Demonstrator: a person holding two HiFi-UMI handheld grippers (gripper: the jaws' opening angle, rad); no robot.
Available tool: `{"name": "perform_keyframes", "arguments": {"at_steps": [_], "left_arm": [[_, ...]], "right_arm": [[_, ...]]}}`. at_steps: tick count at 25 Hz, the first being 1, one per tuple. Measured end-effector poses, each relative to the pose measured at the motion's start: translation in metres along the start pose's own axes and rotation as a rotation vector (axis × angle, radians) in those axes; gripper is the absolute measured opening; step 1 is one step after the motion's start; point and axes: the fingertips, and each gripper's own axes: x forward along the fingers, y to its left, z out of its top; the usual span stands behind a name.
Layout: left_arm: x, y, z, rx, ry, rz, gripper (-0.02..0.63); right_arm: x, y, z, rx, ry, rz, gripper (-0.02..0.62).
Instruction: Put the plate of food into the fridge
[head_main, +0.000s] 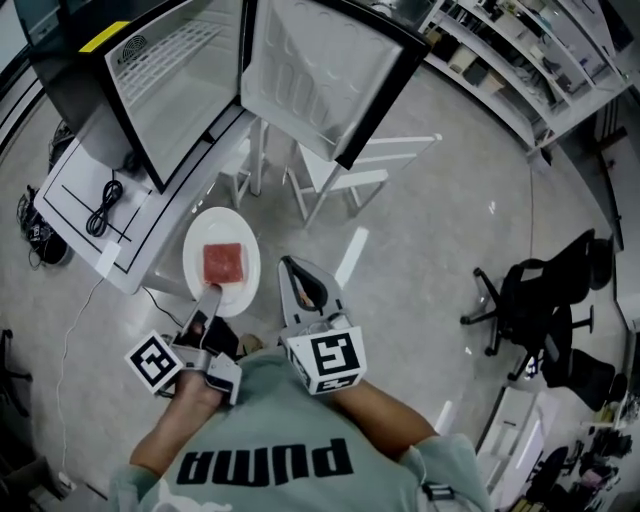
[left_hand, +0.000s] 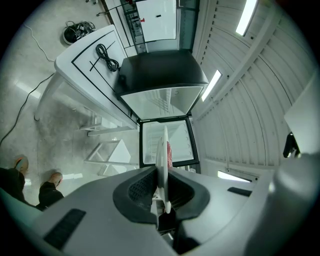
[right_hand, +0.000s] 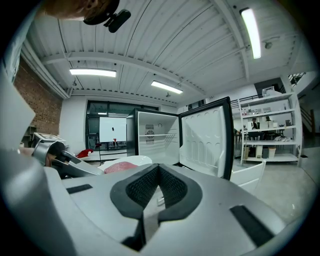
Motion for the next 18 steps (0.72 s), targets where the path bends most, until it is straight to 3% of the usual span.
{"name": "perform_keyframes", "arguments": {"at_steps": [18], "left_arm": [[0.072, -0.005, 0.039, 0.021, -0.164, 0.056, 0.032]], "right_arm": [[0.089, -0.043, 0.009, 0.011, 0.006, 0.187, 0.005]]}}
